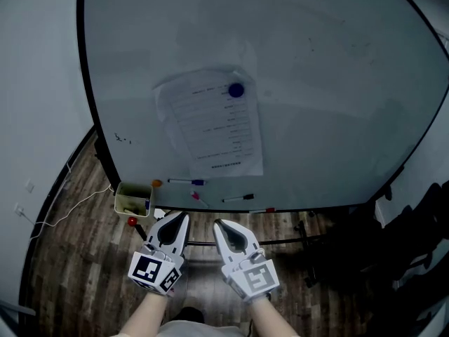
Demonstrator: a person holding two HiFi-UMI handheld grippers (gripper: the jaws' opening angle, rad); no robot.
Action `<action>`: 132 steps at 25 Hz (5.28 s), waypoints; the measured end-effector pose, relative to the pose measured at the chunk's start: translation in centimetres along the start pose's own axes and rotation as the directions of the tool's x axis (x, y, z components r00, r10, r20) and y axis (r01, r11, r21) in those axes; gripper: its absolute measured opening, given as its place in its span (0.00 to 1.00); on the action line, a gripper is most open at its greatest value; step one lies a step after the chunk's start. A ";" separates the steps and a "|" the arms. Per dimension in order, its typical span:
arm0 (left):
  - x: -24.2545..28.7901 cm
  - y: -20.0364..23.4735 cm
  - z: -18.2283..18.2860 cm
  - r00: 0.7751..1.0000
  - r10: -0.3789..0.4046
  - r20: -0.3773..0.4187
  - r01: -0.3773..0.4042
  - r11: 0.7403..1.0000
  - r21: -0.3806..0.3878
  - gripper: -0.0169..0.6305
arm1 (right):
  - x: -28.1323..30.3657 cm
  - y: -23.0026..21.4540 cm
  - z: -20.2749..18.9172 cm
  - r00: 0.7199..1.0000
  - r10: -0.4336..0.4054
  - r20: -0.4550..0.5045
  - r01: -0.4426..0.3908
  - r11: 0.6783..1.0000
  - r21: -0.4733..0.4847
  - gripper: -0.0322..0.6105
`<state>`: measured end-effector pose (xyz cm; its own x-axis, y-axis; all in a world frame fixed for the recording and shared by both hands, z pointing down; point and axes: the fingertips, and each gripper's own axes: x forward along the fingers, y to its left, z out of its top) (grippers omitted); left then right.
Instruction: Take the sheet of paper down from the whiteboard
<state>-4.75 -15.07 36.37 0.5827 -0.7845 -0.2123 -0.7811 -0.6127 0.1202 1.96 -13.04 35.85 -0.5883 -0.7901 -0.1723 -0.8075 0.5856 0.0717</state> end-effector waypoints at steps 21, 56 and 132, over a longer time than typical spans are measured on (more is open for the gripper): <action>4.0 3.1 0.0 0.999 -0.039 -0.008 0.039 0.999 0.004 0.05 | 5.1 -1.3 -1.1 1.000 -0.001 -0.016 0.000 0.999 -0.038 0.08; 8.3 6.0 2.2 0.996 -0.088 0.017 0.088 0.996 0.013 0.22 | 9.9 -4.7 2.2 0.987 -0.103 -0.123 0.027 0.865 -0.501 0.08; 9.4 3.3 -6.3 0.986 -0.120 -0.119 0.098 0.979 -0.177 0.05 | 12.4 -10.5 10.1 0.960 -0.281 -0.003 0.204 0.706 -0.678 0.22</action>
<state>-0.49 -25.05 40.89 0.6949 -0.7109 -0.1087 -0.6680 -0.6940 0.2685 3.58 -27.16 23.04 -0.3381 -0.9232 -0.1826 -0.7200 0.1287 0.6820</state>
